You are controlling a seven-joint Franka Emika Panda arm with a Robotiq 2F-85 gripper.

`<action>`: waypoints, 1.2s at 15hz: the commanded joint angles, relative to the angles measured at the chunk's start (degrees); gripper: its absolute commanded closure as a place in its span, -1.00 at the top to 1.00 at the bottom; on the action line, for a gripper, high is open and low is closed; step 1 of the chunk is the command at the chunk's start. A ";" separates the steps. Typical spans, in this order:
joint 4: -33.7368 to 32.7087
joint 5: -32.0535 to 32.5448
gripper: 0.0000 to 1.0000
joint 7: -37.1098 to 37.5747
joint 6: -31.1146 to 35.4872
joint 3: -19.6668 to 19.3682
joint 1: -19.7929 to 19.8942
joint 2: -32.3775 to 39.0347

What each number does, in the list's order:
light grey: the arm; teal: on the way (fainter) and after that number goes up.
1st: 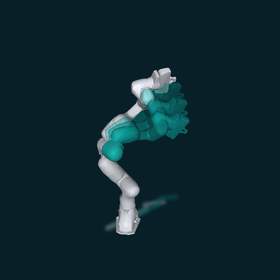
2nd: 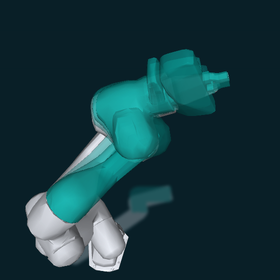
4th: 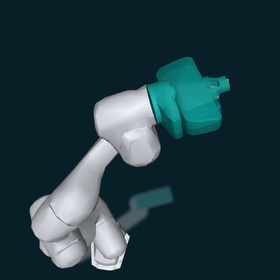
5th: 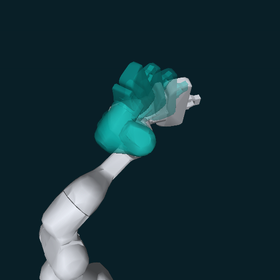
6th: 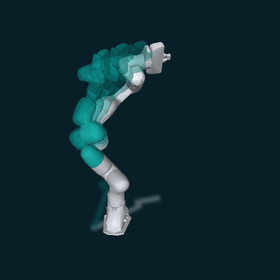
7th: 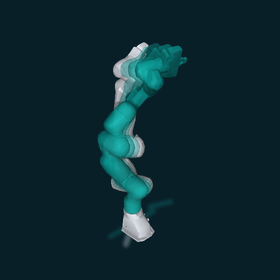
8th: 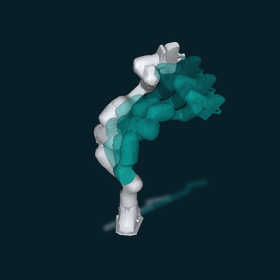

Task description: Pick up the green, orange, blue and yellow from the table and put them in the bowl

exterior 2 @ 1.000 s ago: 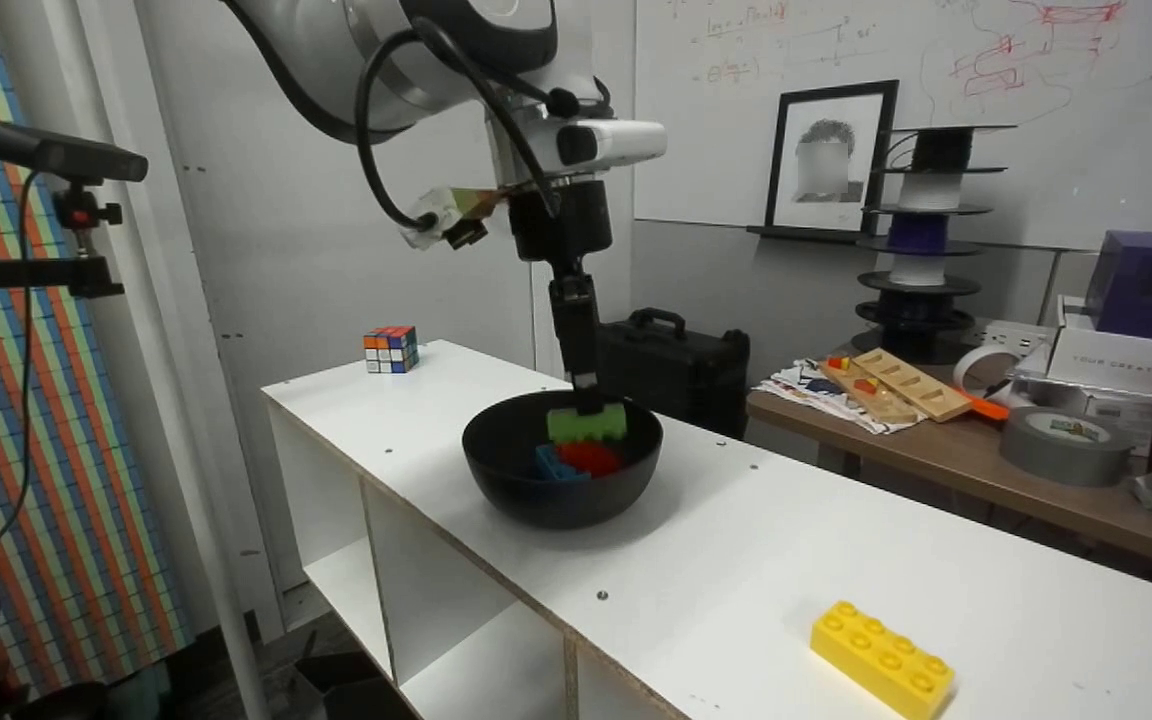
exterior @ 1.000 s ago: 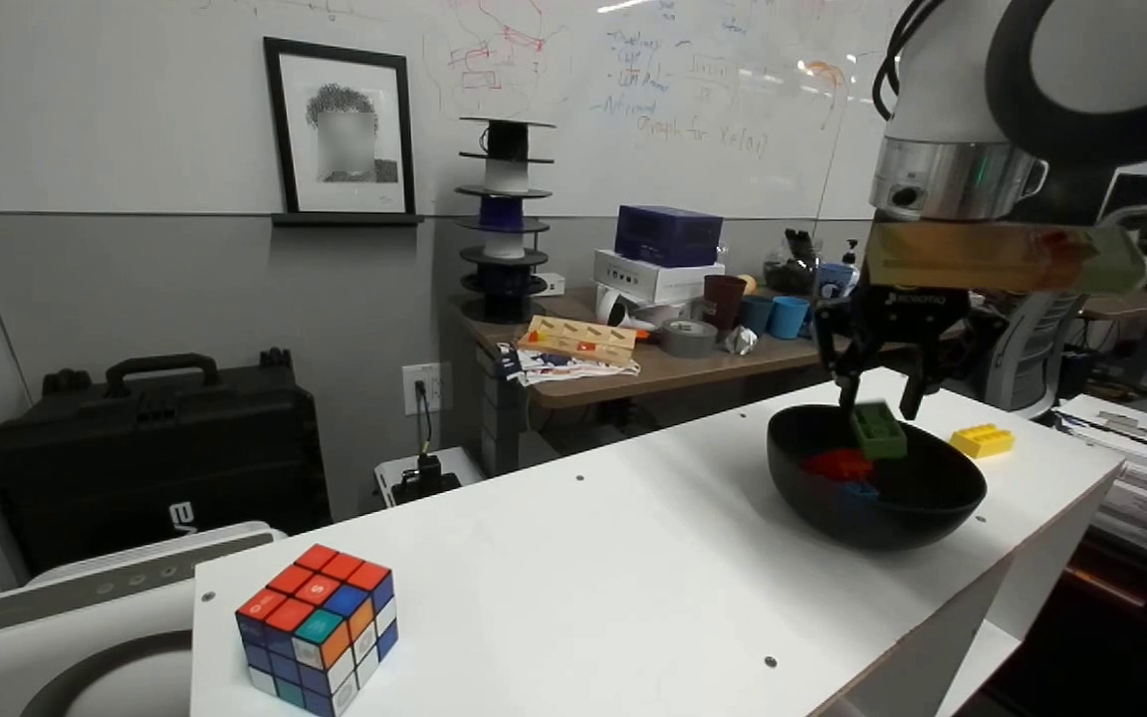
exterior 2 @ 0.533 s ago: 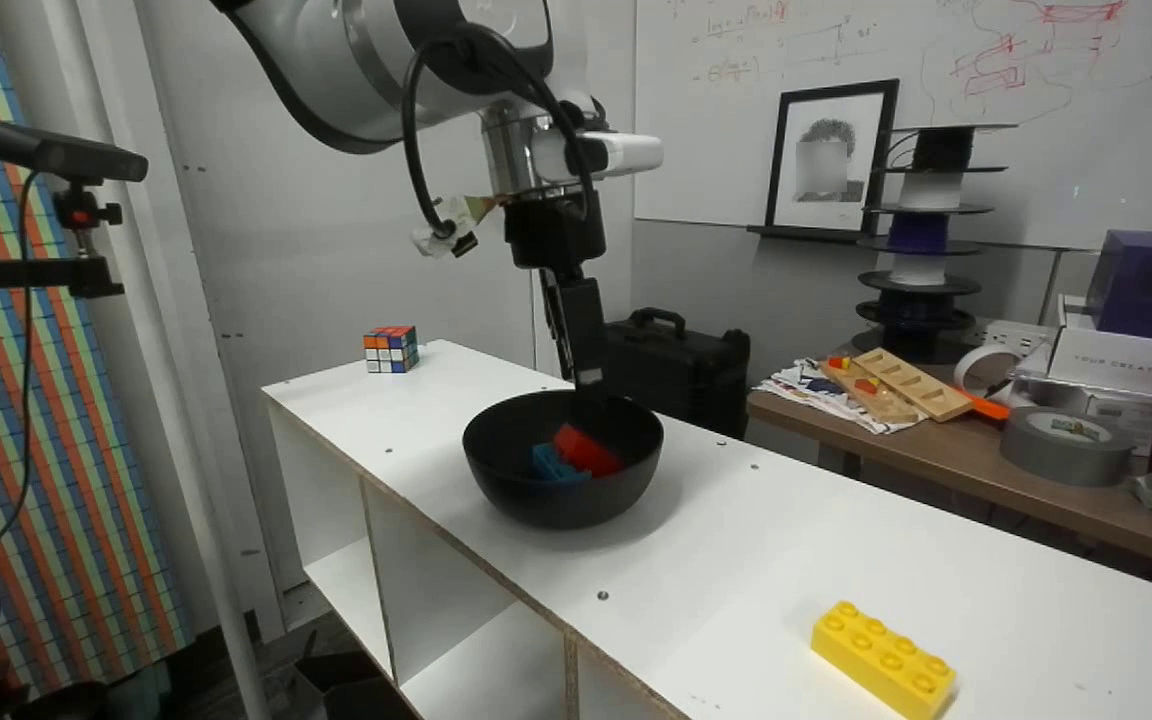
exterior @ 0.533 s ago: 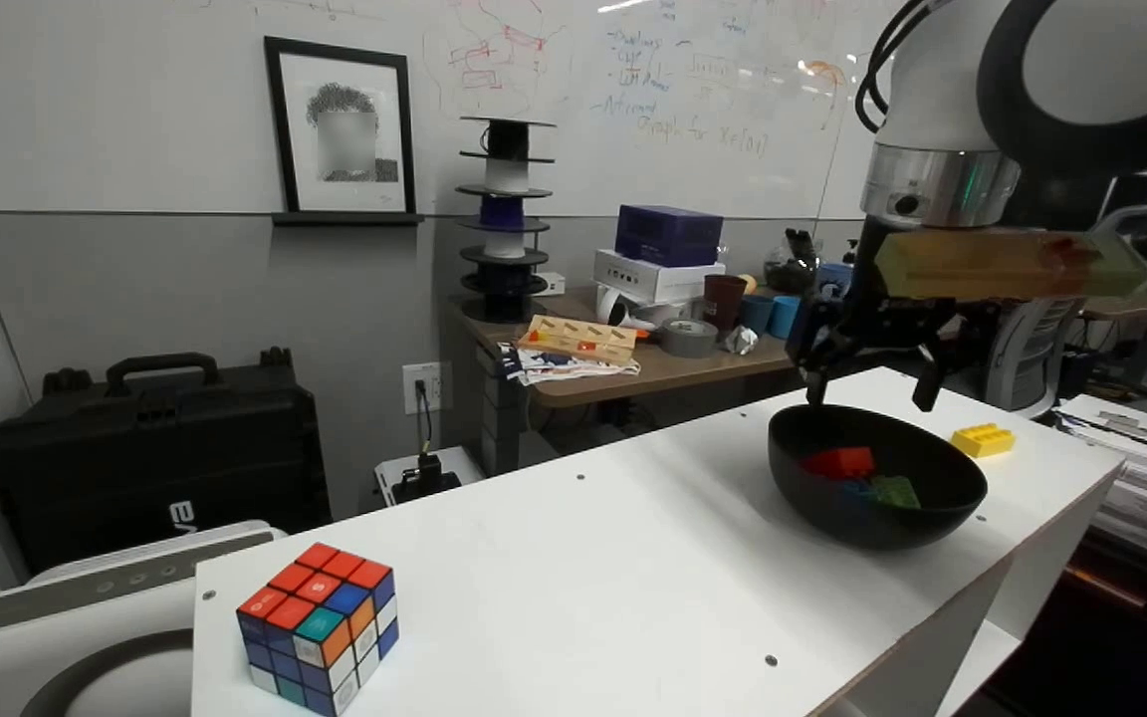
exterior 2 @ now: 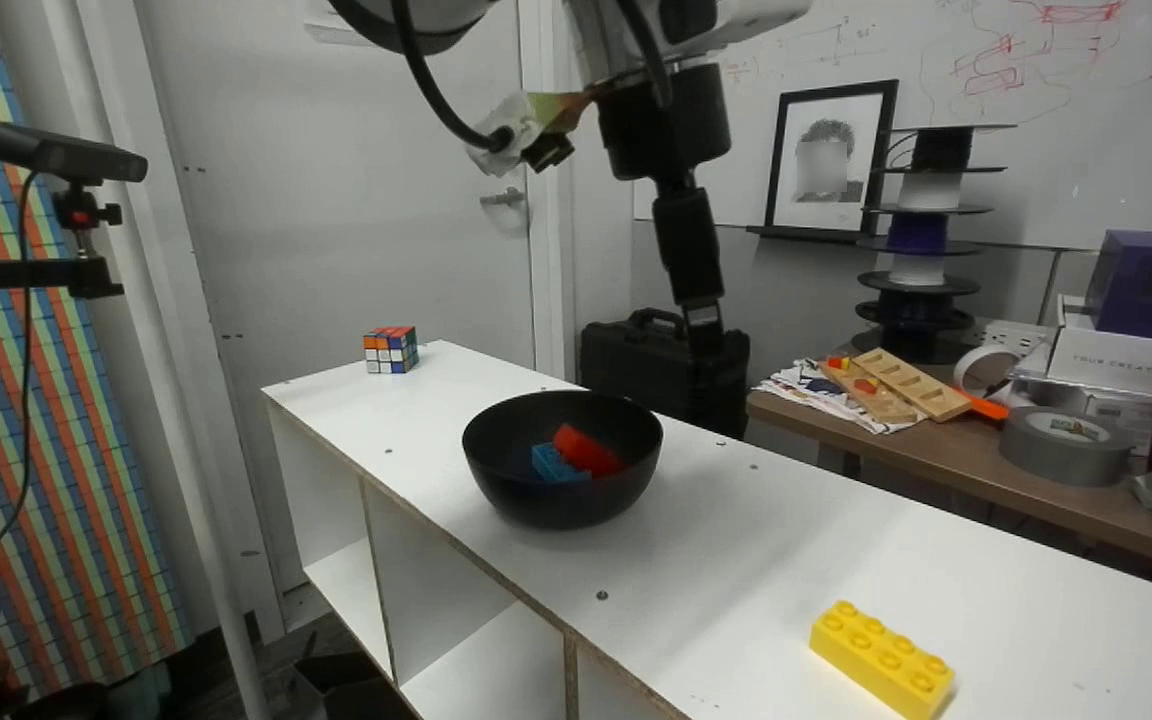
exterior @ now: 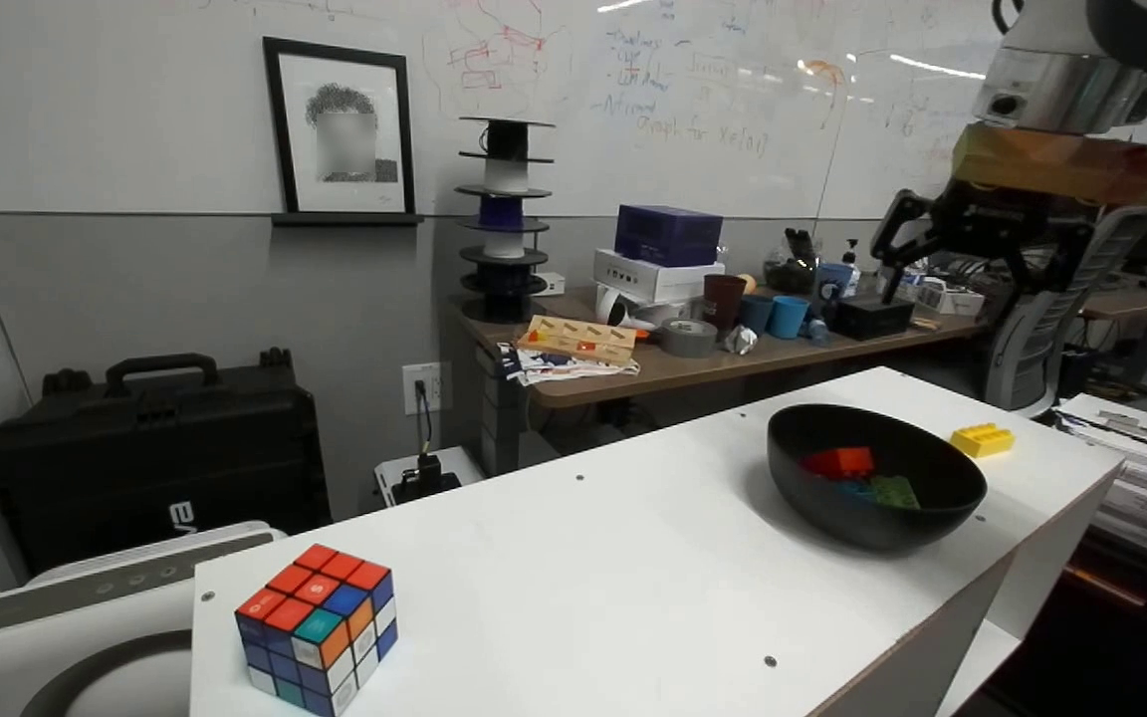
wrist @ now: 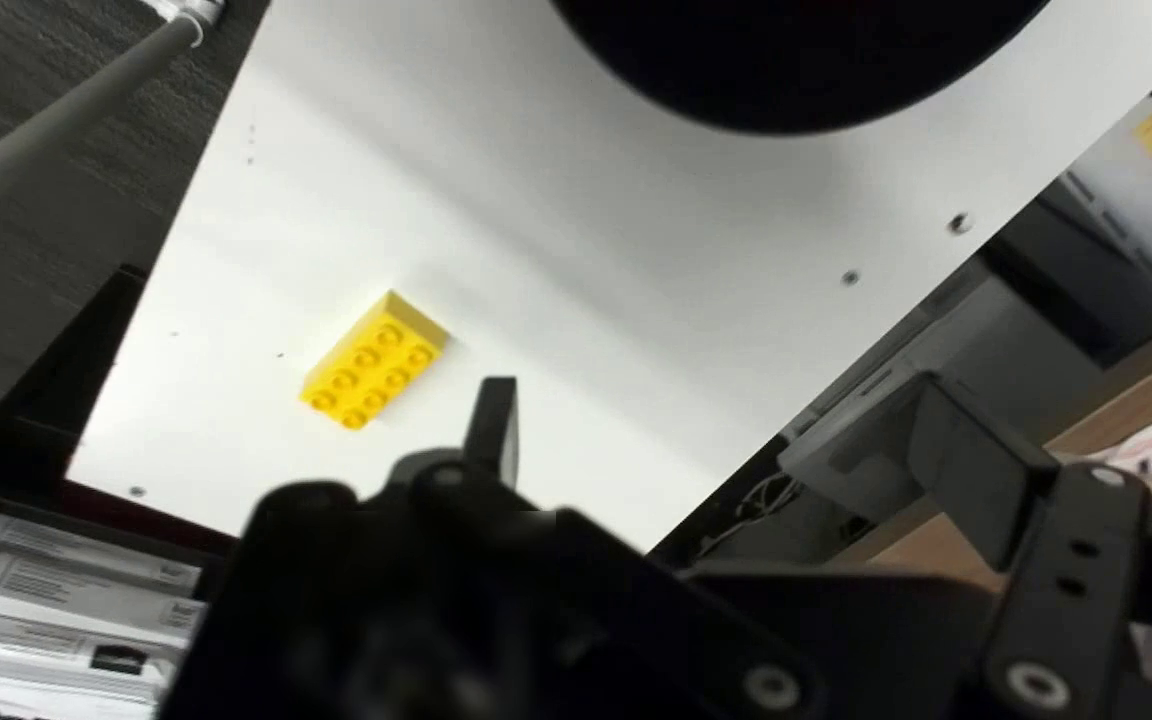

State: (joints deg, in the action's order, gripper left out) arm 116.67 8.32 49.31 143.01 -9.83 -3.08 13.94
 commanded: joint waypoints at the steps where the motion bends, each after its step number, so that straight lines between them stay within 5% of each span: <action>1: 0.91 -6.09 1.00 0.39 0.40 -1.33 5.23 -0.98; 4: -0.14 -11.96 1.00 2.09 -0.70 -1.95 8.26 0.61; 18: -3.27 -14.82 1.00 4.55 2.43 -2.07 8.95 6.92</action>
State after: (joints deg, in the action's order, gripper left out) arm 116.24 -4.23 52.75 145.48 -11.89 5.52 18.05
